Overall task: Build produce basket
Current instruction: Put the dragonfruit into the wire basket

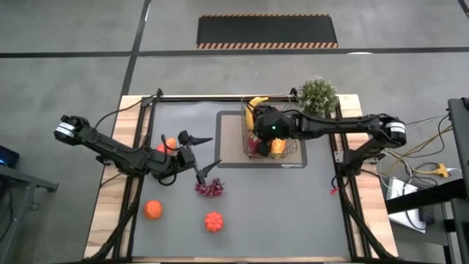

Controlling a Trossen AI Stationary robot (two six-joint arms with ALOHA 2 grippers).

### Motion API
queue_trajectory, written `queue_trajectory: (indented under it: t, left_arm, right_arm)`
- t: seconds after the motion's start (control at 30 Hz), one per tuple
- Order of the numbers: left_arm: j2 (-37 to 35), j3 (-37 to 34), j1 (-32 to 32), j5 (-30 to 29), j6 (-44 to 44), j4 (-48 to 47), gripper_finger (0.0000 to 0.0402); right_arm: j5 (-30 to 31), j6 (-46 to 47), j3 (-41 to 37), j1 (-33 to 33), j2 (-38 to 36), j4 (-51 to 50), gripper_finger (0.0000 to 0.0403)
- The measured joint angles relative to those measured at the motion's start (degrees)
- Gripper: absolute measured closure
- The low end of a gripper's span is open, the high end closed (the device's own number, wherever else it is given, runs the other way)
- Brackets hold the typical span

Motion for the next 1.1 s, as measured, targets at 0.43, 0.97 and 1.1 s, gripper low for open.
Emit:
queue_trajectory:
  t: [0.43, 0.97, 1.1]
  left_arm:
    - [0.0, 0.0, 0.0, 0.0, 0.0, 0.0, 0.0036]
    - [0.0, 0.0, 0.0, 0.0, -0.4, 0.0, 0.0036]
    - [0.0, 0.0, 0.0, 0.0, -1.5, -1.7, 0.0036]
  right_arm:
    - [13.5, 14.4, -2.5, 0.7, 1.0, 10.1, 0.0394]
    - [13.7, 14.9, -2.5, 0.6, 0.4, 10.3, 0.0275]
    - [13.7, 14.9, -2.5, 0.7, 0.0, 10.2, 0.0228]
